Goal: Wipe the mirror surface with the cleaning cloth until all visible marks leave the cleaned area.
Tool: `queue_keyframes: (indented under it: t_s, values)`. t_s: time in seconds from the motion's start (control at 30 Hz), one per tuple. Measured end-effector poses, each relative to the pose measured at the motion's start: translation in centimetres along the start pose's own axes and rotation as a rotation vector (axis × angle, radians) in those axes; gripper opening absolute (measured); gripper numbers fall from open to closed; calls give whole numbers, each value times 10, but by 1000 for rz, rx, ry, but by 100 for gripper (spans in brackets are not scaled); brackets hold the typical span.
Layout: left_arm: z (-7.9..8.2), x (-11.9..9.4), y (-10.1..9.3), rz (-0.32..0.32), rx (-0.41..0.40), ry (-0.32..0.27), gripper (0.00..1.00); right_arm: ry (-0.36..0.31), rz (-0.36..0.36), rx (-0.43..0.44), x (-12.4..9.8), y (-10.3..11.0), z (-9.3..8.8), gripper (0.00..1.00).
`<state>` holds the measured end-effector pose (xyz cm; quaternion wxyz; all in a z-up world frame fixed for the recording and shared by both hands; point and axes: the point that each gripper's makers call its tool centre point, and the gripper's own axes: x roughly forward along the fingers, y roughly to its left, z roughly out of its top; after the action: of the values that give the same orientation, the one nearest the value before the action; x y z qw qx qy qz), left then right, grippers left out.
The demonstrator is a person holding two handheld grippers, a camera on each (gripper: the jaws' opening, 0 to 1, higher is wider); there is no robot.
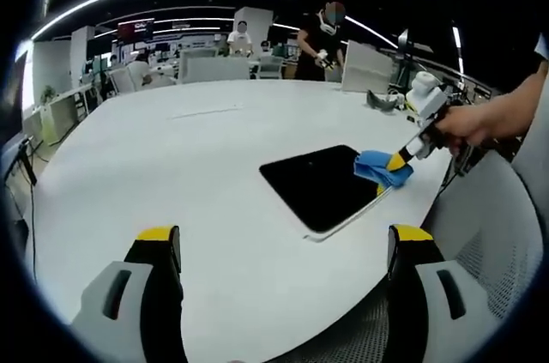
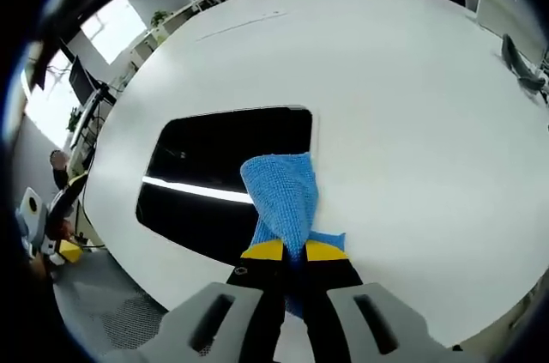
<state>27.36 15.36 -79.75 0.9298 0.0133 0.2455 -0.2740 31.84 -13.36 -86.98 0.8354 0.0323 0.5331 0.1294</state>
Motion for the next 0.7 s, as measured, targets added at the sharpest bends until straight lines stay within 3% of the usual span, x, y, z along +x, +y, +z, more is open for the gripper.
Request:
queue_keyframes:
  t_s: [0.33, 0.7]
  values:
    - [-3, 2, -3, -16, 32, 25, 99, -21, -21, -22, 9, -5, 22, 1]
    - [-1, 1, 2, 11, 49, 15, 99, -23, -31, -36, 19, -8, 42, 1]
